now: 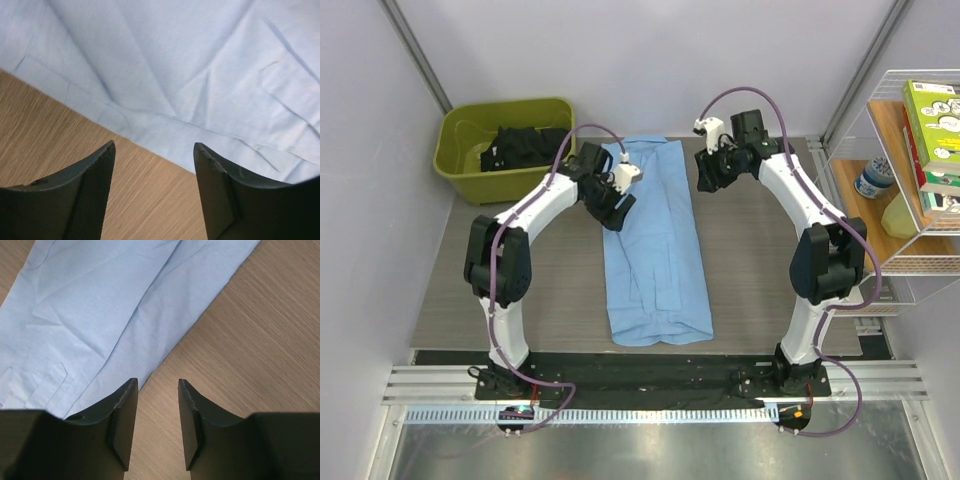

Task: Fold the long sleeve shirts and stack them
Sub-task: Fold the shirt

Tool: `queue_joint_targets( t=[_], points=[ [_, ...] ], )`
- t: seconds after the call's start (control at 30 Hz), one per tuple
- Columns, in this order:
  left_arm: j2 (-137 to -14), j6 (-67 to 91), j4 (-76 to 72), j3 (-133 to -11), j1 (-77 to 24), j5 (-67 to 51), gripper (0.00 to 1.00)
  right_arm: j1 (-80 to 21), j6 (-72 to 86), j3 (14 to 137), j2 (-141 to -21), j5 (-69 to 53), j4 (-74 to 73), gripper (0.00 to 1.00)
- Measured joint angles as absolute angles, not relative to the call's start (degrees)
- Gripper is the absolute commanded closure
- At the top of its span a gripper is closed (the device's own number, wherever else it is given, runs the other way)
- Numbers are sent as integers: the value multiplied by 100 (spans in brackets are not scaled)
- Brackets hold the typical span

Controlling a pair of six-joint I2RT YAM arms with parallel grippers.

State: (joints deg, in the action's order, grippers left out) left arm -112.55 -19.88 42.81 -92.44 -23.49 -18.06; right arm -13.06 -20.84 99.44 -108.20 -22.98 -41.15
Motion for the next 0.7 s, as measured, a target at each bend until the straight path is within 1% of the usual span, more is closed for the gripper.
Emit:
queue_joint_targets(
  t=[0.07, 0.13, 0.3, 0.43, 0.5, 0.7],
  points=[
    [-11118, -1990, 4346, -9273, -2436, -1959, 39, -1321, -2106, 9793, -10718, -2362, -4128, 59],
    [-11192, -1986, 4466, -9380, -2534, -2075, 42, -1339, -2104, 9664, -10694, -2429, -4115, 60],
    [-11911, -1975, 4661, -9688, -2672, -2099, 48, -1343, -2043, 9277, -10694, -2523, -4125, 60],
    [-12457, -2021, 4860, -9730, -2628, -1813, 52, -1343, -1997, 9102, -10661, -2528, -4121, 60],
    [-12554, -2005, 5000, -9985, -2582, -1684, 55, -1343, -1979, 9083, -10641, -2526, -4123, 59],
    [-13098, -1994, 5223, -10838, -2346, -1490, 56, -1343, -1942, 9083, -10560, -2521, -4088, 57]
  ],
)
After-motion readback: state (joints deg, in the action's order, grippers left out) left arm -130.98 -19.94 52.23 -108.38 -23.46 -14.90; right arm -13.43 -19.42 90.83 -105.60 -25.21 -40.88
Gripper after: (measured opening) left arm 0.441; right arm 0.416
